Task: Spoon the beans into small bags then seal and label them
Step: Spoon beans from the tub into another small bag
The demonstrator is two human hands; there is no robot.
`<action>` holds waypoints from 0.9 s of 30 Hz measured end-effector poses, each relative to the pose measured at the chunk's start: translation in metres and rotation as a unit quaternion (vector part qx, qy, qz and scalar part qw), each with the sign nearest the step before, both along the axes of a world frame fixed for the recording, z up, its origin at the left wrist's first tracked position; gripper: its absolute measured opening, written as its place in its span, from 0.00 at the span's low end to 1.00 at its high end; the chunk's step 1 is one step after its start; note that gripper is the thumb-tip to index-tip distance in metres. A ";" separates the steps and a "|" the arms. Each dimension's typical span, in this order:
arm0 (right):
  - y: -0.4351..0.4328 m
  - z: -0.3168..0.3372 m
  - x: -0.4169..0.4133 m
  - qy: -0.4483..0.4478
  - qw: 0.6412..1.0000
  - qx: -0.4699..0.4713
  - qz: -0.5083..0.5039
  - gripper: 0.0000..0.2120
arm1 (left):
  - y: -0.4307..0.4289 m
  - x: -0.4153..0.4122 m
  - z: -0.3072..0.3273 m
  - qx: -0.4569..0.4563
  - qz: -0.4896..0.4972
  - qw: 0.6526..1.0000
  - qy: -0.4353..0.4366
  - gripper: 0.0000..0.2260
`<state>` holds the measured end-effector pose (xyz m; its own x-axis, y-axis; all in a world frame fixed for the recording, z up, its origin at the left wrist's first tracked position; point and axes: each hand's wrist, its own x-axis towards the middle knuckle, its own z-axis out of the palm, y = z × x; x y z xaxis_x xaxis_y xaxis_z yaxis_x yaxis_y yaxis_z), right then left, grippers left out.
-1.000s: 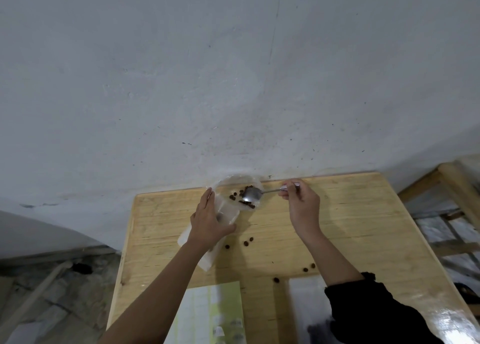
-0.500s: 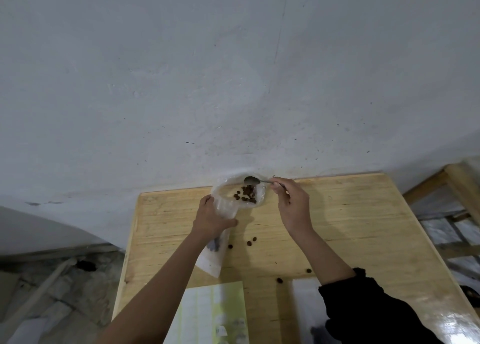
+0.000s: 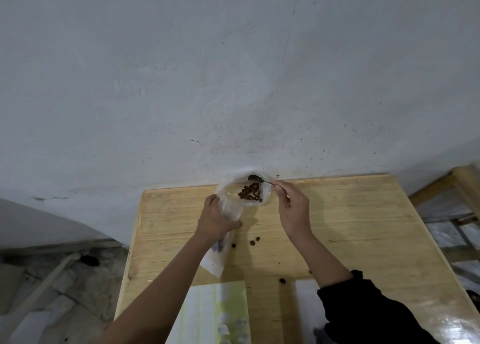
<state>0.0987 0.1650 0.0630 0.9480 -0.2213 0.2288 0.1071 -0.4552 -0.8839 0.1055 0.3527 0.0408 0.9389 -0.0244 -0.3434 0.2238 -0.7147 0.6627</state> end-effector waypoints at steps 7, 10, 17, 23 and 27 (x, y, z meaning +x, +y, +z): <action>0.001 -0.021 -0.001 0.083 0.988 0.089 -0.092 0.11 | -0.007 -0.009 0.003 -0.035 -0.054 0.992 -0.109 0.41; 0.000 -0.026 0.000 0.137 0.954 0.213 -0.160 0.11 | -0.007 -0.010 0.004 -0.039 -0.077 0.988 -0.132 0.43; -0.002 -0.026 -0.002 0.216 0.846 0.412 -0.259 0.07 | -0.009 -0.011 0.001 -0.039 -0.092 0.984 -0.150 0.43; 0.004 -0.025 -0.001 0.276 0.775 0.502 -0.266 0.06 | -0.008 -0.011 -0.003 -0.032 -0.083 0.986 -0.140 0.43; 0.002 -0.020 0.001 0.278 0.772 0.505 -0.270 0.07 | -0.007 -0.010 -0.005 -0.020 -0.070 0.990 -0.119 0.44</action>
